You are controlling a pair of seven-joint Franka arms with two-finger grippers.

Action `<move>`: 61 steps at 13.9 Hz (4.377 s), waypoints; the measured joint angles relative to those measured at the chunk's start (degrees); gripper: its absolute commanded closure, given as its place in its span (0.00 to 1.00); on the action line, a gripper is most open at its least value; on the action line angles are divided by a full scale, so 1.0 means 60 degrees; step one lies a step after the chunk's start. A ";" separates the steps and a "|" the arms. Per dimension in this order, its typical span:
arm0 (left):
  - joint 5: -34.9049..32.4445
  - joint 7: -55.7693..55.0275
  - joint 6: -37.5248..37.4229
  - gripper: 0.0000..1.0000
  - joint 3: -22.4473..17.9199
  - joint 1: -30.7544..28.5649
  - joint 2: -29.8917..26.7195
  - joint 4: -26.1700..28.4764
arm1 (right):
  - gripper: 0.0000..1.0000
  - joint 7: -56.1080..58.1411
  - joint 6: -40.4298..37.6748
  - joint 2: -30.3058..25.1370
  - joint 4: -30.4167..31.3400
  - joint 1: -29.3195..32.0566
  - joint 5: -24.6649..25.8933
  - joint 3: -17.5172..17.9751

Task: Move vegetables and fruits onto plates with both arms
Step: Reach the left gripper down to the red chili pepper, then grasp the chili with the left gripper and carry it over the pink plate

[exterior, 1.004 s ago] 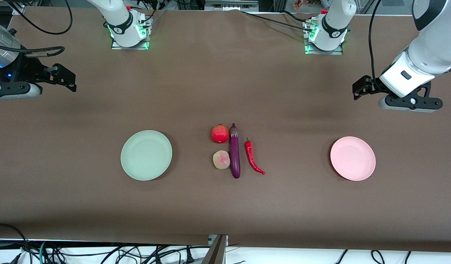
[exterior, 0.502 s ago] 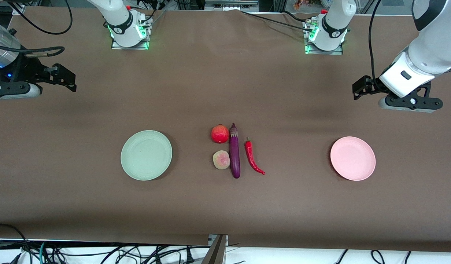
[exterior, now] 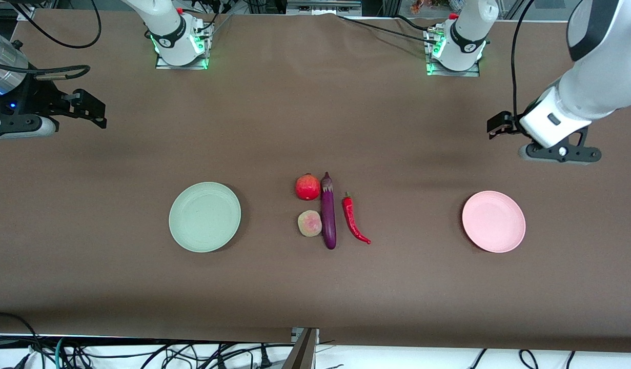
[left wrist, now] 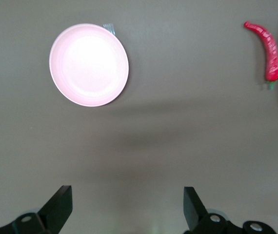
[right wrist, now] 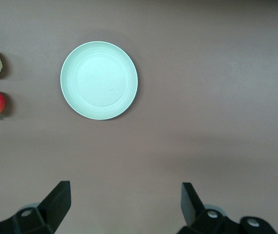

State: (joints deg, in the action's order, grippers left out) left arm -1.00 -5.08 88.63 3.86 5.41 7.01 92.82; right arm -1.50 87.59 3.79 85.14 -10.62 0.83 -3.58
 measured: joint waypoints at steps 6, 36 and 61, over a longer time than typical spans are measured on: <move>0.0521 -0.1379 0.1626 0.00 0.0075 0.1129 0.3683 -0.1883 | 0.00 0.0000 0.0002 0.0010 -0.0018 0.0013 0.0000 -0.0001; 0.3207 -0.8113 0.8289 0.06 0.0063 0.2665 0.6982 -0.1912 | 0.00 0.0002 0.0001 0.0016 -0.0028 0.0015 -0.0037 0.0001; -0.1791 -0.0046 0.3008 1.00 -0.0510 0.1348 0.5710 -0.2682 | 0.00 0.0001 0.0016 0.0026 -0.0045 0.0020 -0.0337 0.0000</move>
State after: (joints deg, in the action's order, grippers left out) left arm -11.74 -5.36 106.68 0.80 13.50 41.28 76.72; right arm -1.49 87.69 3.94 84.87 -10.50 -1.19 -3.58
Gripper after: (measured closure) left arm 0.819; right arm 0.000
